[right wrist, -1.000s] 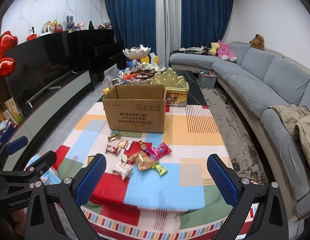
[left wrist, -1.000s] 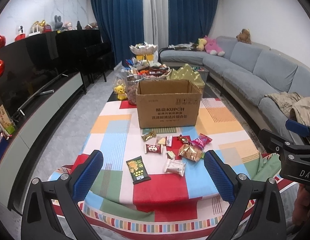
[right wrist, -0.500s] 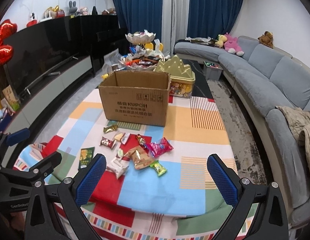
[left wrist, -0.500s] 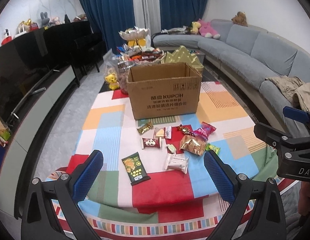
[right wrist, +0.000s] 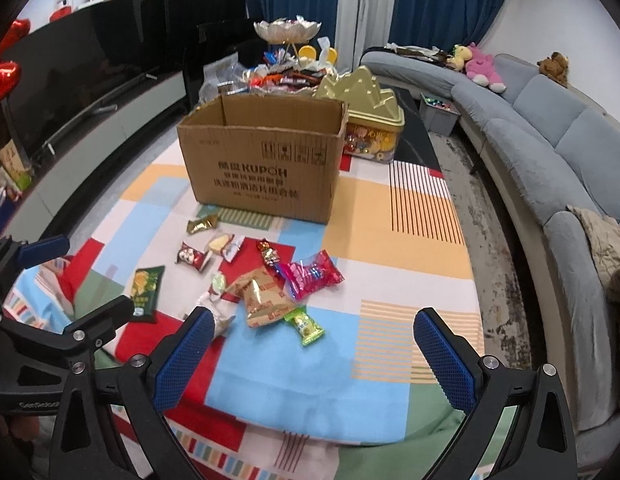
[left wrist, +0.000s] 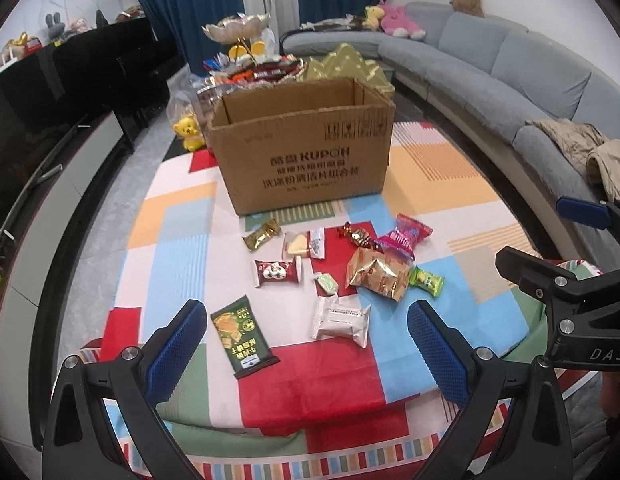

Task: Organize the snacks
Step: 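Move the left tool toward the white biscuit packet while the right tool approaches the green-yellow candy, then close the left tool on the white packet while the right tool grasps the green-yellow candy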

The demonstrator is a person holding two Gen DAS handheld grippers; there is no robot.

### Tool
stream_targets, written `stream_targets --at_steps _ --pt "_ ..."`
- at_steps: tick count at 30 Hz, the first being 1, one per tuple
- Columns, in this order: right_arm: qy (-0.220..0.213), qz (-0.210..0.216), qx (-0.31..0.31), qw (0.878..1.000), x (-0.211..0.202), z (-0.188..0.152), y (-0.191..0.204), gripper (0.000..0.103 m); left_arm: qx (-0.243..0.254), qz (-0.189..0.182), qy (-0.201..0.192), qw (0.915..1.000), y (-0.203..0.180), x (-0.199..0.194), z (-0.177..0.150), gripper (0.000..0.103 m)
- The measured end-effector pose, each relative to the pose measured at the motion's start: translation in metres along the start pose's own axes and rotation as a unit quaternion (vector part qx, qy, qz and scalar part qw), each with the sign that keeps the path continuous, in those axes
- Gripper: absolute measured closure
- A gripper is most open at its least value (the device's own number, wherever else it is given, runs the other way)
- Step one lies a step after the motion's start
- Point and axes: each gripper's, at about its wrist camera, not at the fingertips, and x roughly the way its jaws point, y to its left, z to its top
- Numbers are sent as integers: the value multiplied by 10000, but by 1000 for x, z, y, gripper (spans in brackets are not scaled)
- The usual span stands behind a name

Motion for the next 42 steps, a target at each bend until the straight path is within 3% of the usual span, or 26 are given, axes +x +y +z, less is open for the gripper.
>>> stream_targets --at_steps 14,19,29,38,42 --pt "411 182 -650 9969 52 -1 0 3 477 -142 613 9969 -20 56 -8 5" --pt "694 320 -747 9943 73 -5 0 12 494 -199 788 9955 -24 77 -11 7" --pt "989 488 -915 9897 104 -12 2 19 521 -248 935 9939 -27 107 -17 16" --pt "1156 586 -1069 9858 128 -17 6 21 449 -265 1071 9929 -23 129 -22 17" --pt "1247 643 -1127 9837 137 -19 8 26 419 -308 1134 9922 -21 137 -25 17"
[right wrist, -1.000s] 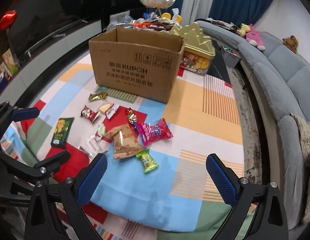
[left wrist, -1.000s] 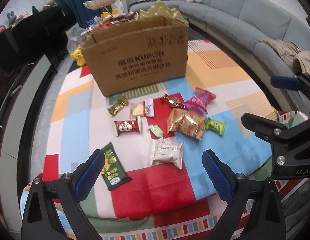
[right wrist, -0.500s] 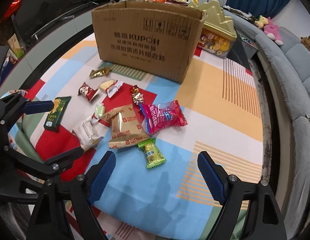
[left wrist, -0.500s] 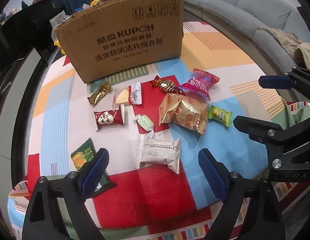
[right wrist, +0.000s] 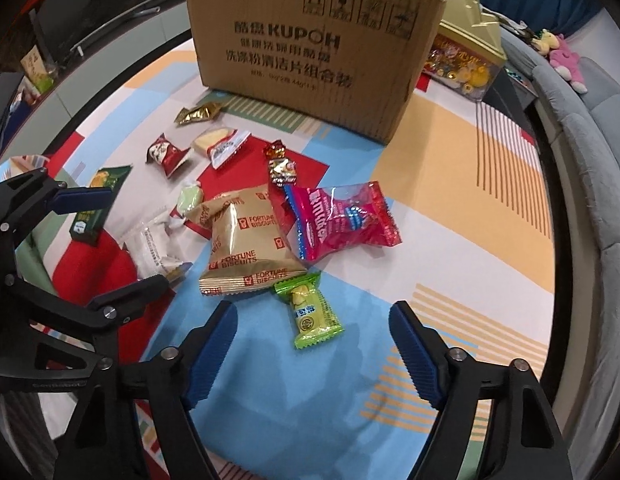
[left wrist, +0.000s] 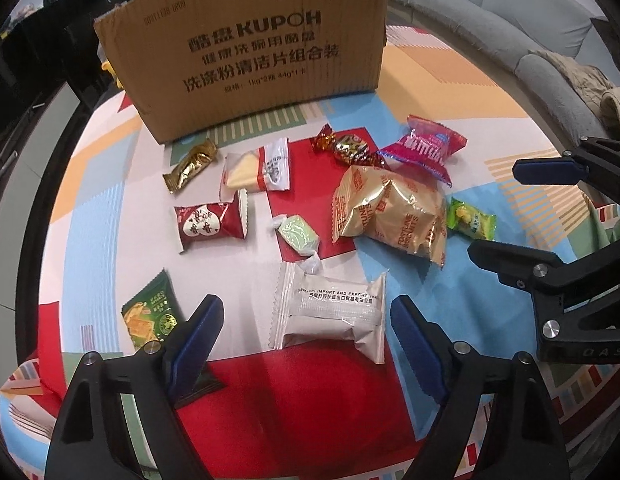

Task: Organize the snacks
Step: 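Close the left tool on the white packet while the right tool grasps the green-yellow candy, then carry the white packet with the left tool while the right tool carries the candy over the box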

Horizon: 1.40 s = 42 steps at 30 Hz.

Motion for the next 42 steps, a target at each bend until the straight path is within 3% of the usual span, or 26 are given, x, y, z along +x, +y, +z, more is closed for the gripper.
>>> stream_targets --at_steps 11,18,22,26,31,42 --pt "126 130 -88 9998 17 0 1 30 -16 -170 152 9997 3 18 -1 20" --pt "255 265 -48 9993 27 0 1 43 -70 -255 193 9995 4 23 -1 21" --pt "276 336 -7 9991 30 1 1 49 -68 -318 149 9994 3 24 -3 27" --pt "246 364 29 9990 31 1 -1 55 25 -373 59 9993 -1 20 -3 46" --pt "213 397 55 9990 30 2 -3 79 119 -320 27 9994 -6 18 -1 54" --pt "55 362 133 9992 16 -6 2 82 247 -98 -52 9996 -9 6 -4 56"
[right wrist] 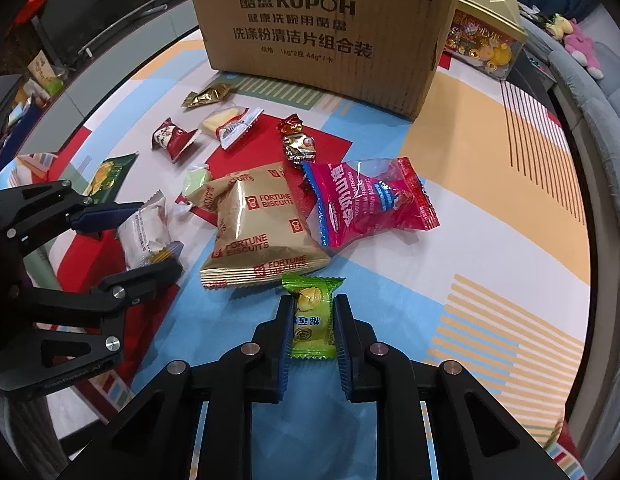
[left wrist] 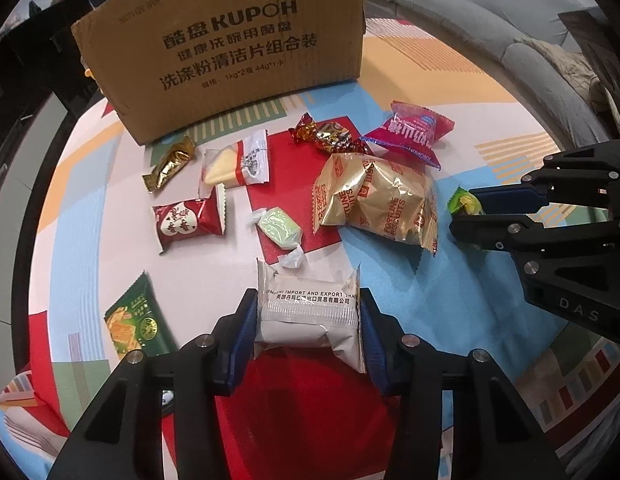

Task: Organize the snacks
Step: 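Carry the white packet with the left tool while the right tool carries the candy over the box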

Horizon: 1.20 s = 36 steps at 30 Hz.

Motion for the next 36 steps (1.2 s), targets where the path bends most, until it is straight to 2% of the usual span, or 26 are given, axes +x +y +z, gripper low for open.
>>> stream_targets --at_steps 20,27,36 --pt "-208 -225 267 9992 -47 -2 19 82 -280 114 -297 9991 14 -43 -4 56" --pt "-365 -180 310 9987 -63 1 27 82 -431 114 -338 9984 19 -55 -2 56" --pt "-588 -382 433 9966 -77 11 31 82 -685 187 -425 9966 31 -71 4 56"
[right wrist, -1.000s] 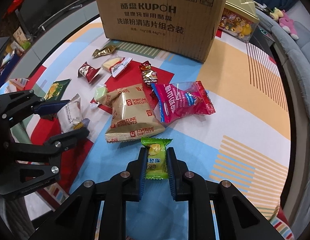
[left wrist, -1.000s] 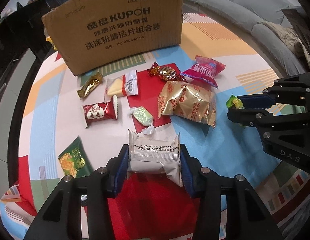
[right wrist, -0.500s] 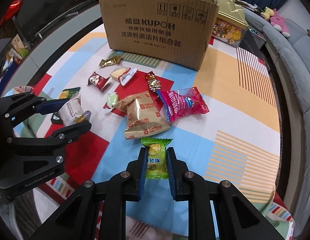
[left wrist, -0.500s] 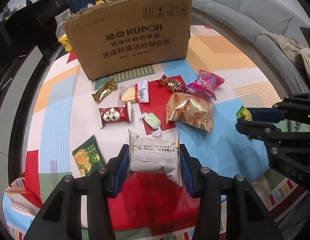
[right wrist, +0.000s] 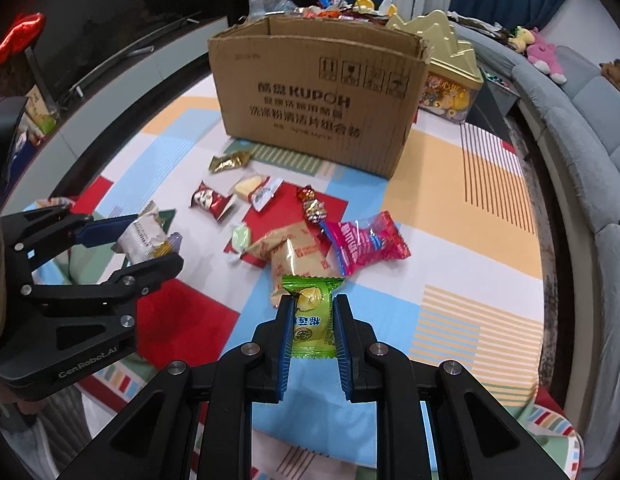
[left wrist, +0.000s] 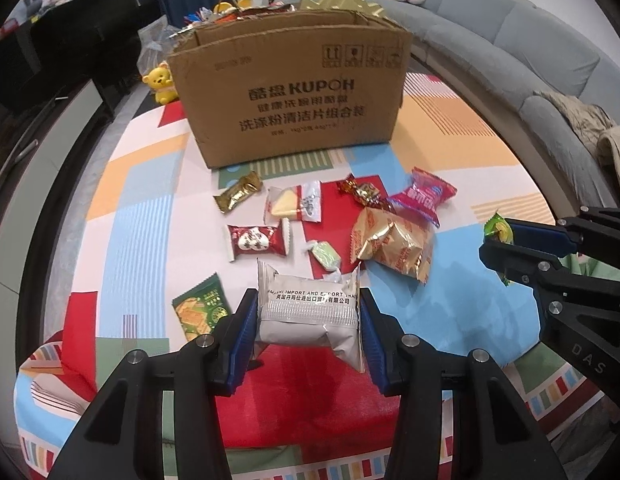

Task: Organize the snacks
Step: 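Carry the white packet with the left tool while the right tool carries the candy over the box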

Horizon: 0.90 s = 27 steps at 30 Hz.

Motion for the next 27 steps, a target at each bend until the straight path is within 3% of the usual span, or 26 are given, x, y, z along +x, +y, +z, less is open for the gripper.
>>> stream_targets --at_steps 13,27 --pt "-238 188 95 9995 -13 22 9 82 -248 155 -224 9993 14 -17 23 56" --pt "-673 35 224 9975 -28 67 3 82 -594 325 -630 9957 38 -37 64 56"
